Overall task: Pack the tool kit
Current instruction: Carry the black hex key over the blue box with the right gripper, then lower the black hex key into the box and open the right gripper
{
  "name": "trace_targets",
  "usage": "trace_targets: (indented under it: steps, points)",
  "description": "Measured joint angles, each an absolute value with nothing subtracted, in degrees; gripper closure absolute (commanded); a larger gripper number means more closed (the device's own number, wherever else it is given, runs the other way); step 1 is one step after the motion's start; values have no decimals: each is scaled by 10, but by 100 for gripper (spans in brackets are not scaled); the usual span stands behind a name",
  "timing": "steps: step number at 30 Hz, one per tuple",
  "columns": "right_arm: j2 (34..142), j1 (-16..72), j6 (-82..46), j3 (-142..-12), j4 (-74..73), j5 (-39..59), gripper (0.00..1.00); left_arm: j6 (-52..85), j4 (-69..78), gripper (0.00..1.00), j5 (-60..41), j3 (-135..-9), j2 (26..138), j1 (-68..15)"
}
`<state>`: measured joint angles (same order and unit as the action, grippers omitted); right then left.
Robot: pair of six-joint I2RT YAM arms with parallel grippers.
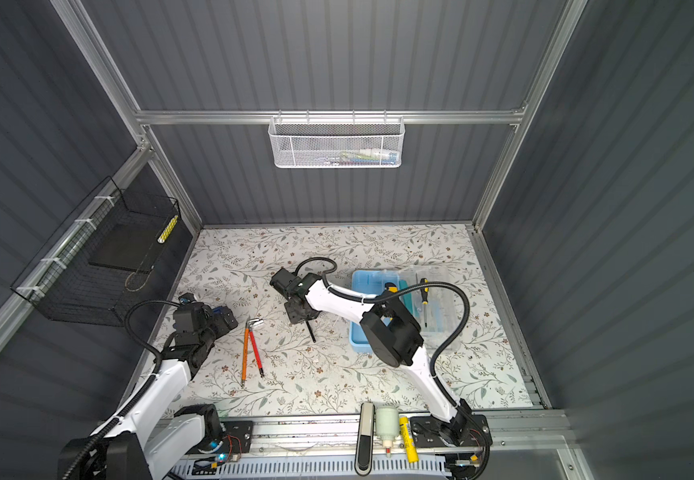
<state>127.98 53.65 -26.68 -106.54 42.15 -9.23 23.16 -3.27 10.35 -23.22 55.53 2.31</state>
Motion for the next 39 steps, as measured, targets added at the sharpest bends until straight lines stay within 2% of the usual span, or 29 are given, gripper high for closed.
trace_targets:
  steps: [9,17,22,39]
  points:
    - [1064,474,-290,-914,406,-140,100,232,-32,0,102,-232,555,23]
    - [940,414,-328,-748,414,-176,100,231,-31,1,102,-232,558,23]
    - [940,394,-343,-703,414,-181,100,231,-29,0,100,-232,558,23]
    - [1038,365,-351,-698,342,-167,100,231,-29,1,98,-232,558,23]
